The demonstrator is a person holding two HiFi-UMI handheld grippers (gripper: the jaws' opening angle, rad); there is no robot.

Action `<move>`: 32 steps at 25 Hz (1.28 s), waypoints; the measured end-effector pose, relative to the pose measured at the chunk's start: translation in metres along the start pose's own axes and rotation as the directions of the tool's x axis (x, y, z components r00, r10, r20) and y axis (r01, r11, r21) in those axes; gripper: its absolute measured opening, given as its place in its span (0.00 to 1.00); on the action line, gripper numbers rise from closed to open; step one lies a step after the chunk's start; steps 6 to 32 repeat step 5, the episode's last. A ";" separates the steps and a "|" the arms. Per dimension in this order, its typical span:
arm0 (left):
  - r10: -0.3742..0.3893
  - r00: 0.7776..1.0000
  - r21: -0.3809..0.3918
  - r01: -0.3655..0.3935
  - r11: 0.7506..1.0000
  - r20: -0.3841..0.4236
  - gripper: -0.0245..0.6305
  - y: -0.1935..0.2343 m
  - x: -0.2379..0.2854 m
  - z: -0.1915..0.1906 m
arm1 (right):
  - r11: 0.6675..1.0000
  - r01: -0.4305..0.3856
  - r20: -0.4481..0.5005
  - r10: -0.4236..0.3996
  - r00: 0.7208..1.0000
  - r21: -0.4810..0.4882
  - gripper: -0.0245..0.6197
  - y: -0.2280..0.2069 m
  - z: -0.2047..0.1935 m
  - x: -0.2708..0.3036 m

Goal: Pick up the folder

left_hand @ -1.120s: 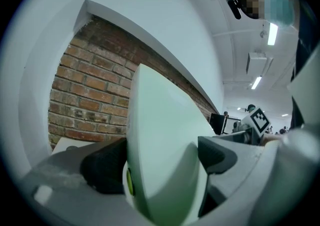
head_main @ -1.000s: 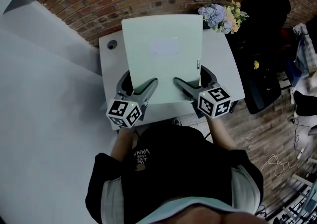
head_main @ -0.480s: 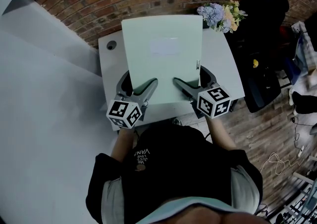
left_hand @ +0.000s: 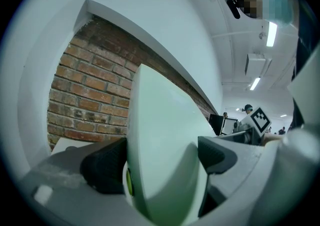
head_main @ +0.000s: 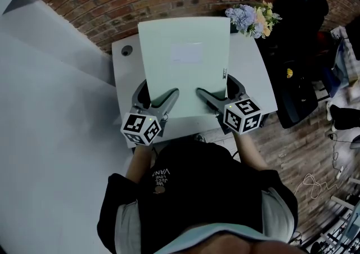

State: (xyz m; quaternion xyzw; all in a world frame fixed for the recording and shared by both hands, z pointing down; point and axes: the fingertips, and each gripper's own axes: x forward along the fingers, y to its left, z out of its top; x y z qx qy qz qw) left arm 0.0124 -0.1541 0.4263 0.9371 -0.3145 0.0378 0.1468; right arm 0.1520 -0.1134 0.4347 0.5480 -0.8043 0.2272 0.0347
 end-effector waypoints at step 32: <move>0.002 1.000 -0.001 -0.002 1.000 -0.001 0.72 0.002 0.000 0.000 | 1.000 -0.001 -0.004 0.001 1.000 0.000 0.75 0.001 0.000 0.002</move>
